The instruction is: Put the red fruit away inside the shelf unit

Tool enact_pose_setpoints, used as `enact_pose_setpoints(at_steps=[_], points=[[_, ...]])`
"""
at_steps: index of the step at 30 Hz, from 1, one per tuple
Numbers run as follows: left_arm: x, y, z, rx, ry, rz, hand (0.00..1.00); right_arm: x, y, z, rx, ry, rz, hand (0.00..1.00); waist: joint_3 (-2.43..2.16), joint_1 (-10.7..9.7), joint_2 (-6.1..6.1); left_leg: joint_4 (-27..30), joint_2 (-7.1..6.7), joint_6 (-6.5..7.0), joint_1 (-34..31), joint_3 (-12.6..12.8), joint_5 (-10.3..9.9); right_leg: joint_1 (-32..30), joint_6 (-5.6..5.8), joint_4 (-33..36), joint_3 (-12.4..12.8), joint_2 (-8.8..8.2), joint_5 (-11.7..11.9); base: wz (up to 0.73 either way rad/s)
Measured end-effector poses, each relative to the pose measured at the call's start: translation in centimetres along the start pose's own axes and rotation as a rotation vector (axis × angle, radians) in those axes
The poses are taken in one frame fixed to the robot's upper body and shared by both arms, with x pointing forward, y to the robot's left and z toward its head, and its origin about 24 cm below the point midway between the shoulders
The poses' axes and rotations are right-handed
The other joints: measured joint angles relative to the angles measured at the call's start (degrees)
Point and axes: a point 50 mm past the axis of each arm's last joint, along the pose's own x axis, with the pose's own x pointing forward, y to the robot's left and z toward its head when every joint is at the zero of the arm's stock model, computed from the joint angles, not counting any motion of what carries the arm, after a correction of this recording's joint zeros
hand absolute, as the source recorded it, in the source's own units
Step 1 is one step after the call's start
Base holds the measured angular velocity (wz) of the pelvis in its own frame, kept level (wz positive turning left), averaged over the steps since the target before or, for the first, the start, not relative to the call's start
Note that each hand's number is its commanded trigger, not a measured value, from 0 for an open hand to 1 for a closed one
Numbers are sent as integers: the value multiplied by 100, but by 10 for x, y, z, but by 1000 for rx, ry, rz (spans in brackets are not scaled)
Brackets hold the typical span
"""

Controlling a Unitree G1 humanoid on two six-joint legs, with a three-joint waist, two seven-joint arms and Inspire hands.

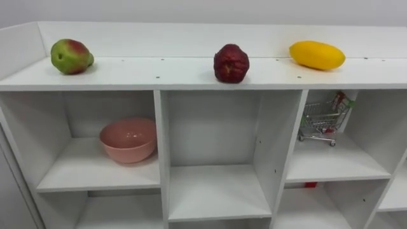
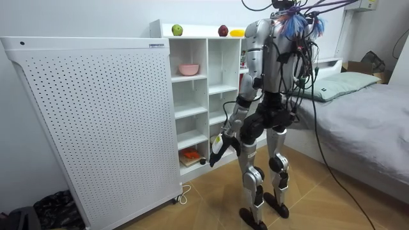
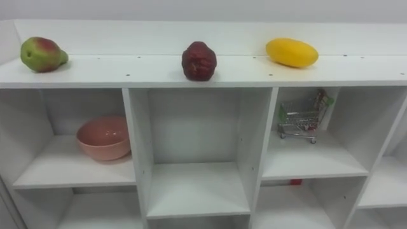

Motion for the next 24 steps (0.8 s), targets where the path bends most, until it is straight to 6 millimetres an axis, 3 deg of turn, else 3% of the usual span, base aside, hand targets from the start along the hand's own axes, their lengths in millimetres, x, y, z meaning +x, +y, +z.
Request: enact_pose_setpoints(at_steps=[2,9,14,19,24], points=[[0,0,1,-1,-8,1,0,0,4,15,9,-74,7,0,-14,6,-21,-2,4,0,-12,45,0,-16,2,-1,16,2,8,-8],[0,5,-1,0,-33,18,0,-11,22,62,16,-289,94,0,-23,19,84,-21,23,0,-24,81,1,-73,-4,37,21,19,28,-4],[-1,5,-5,4,-29,27,0,-21,24,94,55,-457,128,0,-30,167,62,-15,33,-3,-1,83,2,-54,-10,91,-5,28,31,0],[-2,3,-10,6,-17,21,0,-26,25,107,59,-523,148,0,-47,288,0,-5,35,-6,0,79,4,-39,-16,92,-45,27,37,1],[-2,3,-11,6,-16,14,0,-25,27,115,66,-557,155,0,-32,304,-29,1,33,-6,-17,58,4,-31,-16,91,-106,18,38,2]])
